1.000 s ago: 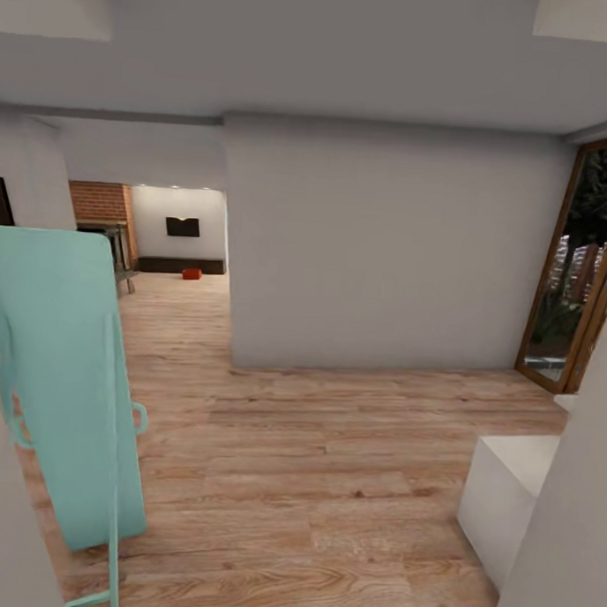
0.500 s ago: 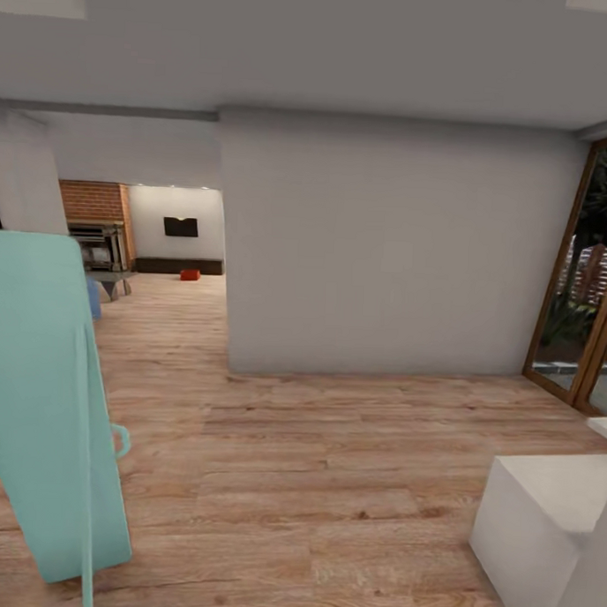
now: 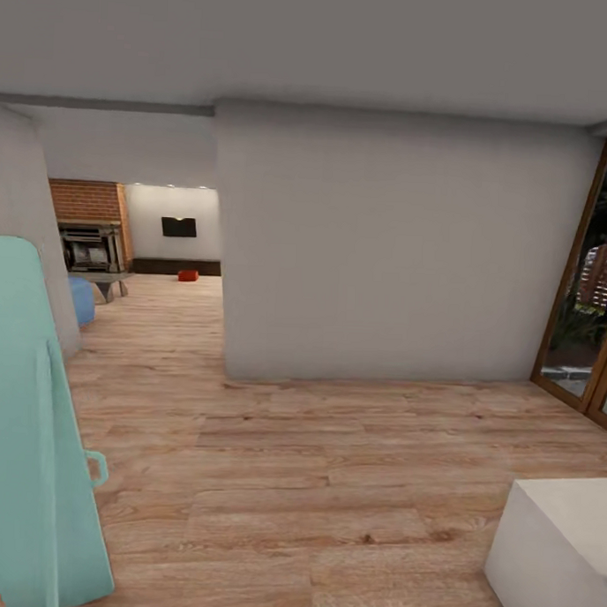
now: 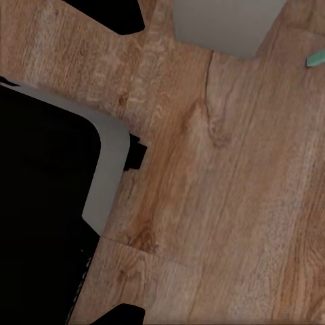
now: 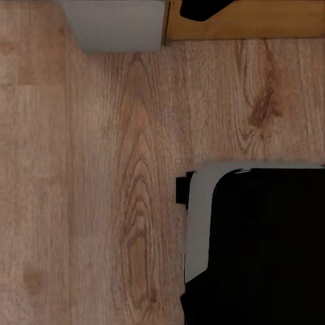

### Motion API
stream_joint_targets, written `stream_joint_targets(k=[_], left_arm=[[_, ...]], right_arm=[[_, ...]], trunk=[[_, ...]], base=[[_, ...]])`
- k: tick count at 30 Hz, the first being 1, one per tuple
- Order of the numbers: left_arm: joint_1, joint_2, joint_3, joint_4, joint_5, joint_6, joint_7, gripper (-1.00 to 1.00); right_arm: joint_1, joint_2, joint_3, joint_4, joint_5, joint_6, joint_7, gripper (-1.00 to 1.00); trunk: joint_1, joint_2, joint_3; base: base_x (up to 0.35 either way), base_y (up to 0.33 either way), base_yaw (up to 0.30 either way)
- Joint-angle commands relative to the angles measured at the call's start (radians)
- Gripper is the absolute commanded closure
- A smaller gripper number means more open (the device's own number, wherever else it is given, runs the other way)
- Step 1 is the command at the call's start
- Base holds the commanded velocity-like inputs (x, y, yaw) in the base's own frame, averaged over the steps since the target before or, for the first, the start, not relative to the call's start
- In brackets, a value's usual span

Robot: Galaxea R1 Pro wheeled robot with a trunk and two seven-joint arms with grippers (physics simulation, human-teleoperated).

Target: Move the two storage containers from the living room to the garage. In the garage, place one container on the floor and stack the other container on top of it (either order is fine).

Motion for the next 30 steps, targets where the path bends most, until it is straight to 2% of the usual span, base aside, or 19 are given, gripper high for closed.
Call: stream_joint_targets(k=[1, 30], left_arm=[[-0.001, 0.0, 0.007, 0.001, 0.0, -0.003, 0.001, -1.0], [-0.001, 0.0, 0.006, 0.001, 0.0, -0.003, 0.001, -1.0]], right_arm=[[-0.001, 0.001, 0.008, 0.003, -0.007, -0.005, -0.001, -1.0], [-0.001, 0.002, 0.007, 0.003, -0.003, -0.01, 0.002, -1.0]], trunk=[[0.001, -0.001, -0.001], [0.001, -0.001, -0.001]], base=[[0.322, 0.0, 0.0], [0.322, 0.0, 0.0]])
